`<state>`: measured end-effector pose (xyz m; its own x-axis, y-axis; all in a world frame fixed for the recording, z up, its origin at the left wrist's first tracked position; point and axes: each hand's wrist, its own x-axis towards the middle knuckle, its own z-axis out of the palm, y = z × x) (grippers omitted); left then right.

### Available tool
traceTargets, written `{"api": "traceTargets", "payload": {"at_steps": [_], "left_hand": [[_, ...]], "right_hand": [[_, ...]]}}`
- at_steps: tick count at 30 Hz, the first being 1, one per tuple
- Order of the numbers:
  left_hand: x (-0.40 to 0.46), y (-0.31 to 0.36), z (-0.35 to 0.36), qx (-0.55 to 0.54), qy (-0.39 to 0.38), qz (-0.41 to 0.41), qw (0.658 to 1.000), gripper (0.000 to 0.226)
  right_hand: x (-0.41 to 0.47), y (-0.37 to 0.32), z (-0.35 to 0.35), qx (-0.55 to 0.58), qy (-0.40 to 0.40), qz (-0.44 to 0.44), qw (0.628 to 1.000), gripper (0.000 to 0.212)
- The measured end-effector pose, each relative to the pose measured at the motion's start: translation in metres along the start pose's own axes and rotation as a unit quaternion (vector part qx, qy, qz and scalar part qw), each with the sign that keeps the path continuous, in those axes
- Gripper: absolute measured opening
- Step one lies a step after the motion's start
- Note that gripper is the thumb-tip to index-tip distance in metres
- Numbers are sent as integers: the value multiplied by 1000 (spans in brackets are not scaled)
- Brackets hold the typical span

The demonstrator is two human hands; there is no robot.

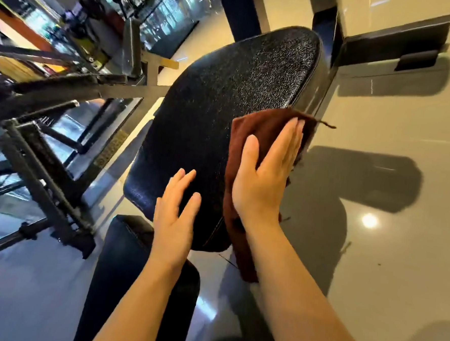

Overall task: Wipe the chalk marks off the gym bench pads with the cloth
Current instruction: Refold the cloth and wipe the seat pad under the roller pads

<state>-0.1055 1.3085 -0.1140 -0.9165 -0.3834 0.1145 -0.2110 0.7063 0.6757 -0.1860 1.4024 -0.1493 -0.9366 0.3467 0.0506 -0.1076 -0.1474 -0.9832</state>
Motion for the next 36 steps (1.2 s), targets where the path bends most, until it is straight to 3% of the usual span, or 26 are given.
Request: {"api": "traceTargets", "payload": {"at_steps": [3,10,19,22,25,28,30,31,33,36], "left_hand": [[3,-2,1,-13,-14,-7,1000,34],[8,-3,-9,-50,-74,-8,996,38],[-4,-4,-4,-9,-77,21,997,40],[-3,-3,-4,-36,-72,9,997,40],[2,0,-6,-8,-69,9,998,39],[-6,6,-8,-19,-85,1,996,36],[2,8,-8,-5,-62,-27,998,47],[12,11,-5,56,-72,-39,995,53],[26,8,-3,139,-100,-79,982,44],[20,6,4,132,-83,-40,987,32]], "right_hand": [[-1,3,-1,16,-11,13,1000,70],[-118,12,6,10,-49,-5,999,77],[34,-1,-4,34,-4,52,998,73],[-5,2,-1,27,-6,19,999,77],[-84,9,-2,14,-60,-3,998,84],[-112,14,-3,0,-80,-5,997,77],[-85,13,0,22,-59,8,998,75],[-63,12,0,34,-37,11,999,72],[-8,7,-1,53,-8,28,998,70],[48,2,-6,62,-7,58,996,71]]}}
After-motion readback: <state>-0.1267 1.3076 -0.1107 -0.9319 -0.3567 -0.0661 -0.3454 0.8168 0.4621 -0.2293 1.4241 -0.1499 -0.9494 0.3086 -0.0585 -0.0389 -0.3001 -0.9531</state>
